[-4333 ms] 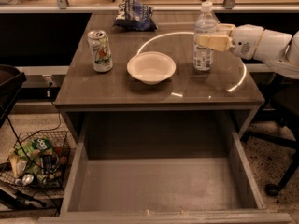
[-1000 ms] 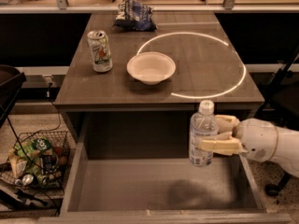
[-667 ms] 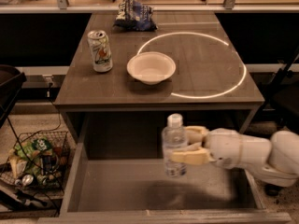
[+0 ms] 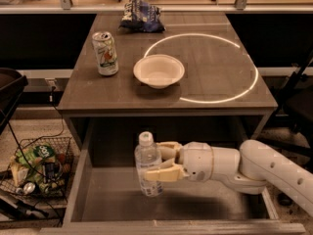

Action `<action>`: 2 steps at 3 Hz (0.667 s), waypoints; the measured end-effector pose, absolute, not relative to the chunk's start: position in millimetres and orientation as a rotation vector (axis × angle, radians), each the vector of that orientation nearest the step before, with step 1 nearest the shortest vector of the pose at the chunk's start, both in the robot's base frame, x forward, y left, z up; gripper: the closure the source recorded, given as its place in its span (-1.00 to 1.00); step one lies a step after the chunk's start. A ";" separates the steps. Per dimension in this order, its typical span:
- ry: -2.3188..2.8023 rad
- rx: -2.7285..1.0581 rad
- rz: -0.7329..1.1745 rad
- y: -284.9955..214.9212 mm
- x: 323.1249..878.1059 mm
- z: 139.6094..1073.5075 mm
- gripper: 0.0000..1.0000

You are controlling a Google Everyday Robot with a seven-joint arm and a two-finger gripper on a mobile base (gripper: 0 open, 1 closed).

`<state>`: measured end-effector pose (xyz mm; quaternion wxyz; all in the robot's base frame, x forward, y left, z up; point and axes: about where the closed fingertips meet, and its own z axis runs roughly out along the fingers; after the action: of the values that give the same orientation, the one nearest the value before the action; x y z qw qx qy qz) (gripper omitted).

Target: Place blue plastic bottle into top drawer

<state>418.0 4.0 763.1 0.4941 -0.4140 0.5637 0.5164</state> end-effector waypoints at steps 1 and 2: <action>1.317 -1.013 1.296 33.6 416.7 750.7 1.00; 1.274 -1.001 1.283 47.2 429.0 743.1 1.00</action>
Offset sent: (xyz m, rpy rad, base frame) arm 0.0281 0.0563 -0.0306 0.1021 -0.0824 0.0086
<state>429.0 47.2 743.1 0.5119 -0.4161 0.5294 0.5335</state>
